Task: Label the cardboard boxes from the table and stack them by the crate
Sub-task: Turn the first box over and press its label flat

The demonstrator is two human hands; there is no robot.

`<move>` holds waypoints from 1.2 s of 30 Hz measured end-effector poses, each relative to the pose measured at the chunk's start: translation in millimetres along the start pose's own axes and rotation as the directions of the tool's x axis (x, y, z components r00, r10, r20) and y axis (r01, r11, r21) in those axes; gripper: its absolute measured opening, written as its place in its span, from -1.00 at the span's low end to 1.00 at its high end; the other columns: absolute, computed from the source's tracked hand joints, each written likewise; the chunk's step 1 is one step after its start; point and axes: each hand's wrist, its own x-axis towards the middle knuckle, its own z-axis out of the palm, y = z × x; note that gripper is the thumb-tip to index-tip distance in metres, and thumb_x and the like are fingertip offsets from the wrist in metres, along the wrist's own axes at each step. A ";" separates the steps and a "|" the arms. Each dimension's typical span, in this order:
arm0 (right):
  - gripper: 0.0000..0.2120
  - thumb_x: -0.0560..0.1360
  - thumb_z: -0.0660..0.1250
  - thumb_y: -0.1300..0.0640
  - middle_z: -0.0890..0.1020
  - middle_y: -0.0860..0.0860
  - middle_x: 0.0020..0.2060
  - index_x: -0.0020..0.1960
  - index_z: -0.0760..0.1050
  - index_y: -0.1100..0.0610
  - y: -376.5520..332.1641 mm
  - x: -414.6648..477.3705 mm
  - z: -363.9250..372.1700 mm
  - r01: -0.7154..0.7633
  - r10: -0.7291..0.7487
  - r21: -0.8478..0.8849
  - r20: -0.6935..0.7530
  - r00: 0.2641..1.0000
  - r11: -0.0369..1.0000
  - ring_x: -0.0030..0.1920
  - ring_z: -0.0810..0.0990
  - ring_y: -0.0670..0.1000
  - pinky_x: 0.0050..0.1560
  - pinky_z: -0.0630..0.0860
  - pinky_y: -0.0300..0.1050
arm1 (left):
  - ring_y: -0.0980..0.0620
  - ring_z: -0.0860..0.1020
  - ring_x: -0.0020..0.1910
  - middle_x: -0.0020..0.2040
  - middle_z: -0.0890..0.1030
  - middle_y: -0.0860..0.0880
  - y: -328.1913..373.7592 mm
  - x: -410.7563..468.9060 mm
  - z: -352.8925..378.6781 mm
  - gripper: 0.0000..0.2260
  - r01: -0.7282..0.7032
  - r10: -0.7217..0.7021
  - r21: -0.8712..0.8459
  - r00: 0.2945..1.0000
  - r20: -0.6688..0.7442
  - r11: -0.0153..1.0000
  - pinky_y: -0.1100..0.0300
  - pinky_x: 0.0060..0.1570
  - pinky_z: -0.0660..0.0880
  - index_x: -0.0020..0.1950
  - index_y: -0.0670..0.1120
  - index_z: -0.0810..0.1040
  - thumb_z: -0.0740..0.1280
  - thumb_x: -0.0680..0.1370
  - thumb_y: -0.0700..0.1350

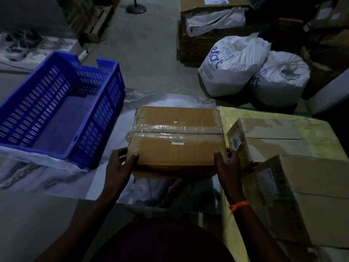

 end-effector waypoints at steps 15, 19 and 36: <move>-0.36 0.72 -0.04 -0.21 -0.11 0.05 0.68 0.70 -0.10 0.00 -86.7 33.1 83.4 0.646 -0.312 -0.571 0.578 0.755 0.507 0.67 -0.18 0.10 0.57 -0.20 0.34 | -0.06 -0.08 0.65 0.68 -0.04 -0.02 51.3 86.7 71.6 -0.45 -0.568 0.278 0.678 0.822 0.497 0.468 -0.21 0.56 -0.14 0.67 0.01 0.07 -0.08 0.70 0.17; -0.37 0.72 -0.01 -0.18 -0.09 0.06 0.69 0.70 -0.08 0.02 -86.7 35.3 85.3 0.647 -0.305 -0.572 0.582 0.753 0.504 0.67 -0.16 0.11 0.57 -0.19 0.35 | -0.04 -0.10 0.65 0.68 -0.07 -0.01 49.8 87.8 72.7 -0.48 -0.569 0.262 0.688 0.821 0.507 0.451 -0.18 0.56 -0.17 0.67 0.03 0.04 -0.03 0.72 0.14; -0.28 0.63 -0.15 -0.38 -0.17 -0.01 0.68 0.69 -0.16 -0.08 -47.6 36.5 40.6 0.625 -0.342 -0.618 0.524 0.780 0.478 0.66 -0.22 0.06 0.56 -0.30 0.31 | -0.14 -0.03 0.65 0.67 0.01 -0.11 21.4 71.7 46.3 -0.31 -0.554 0.341 0.731 0.829 0.443 0.398 -0.31 0.54 -0.15 0.67 0.01 0.08 -0.18 0.62 0.32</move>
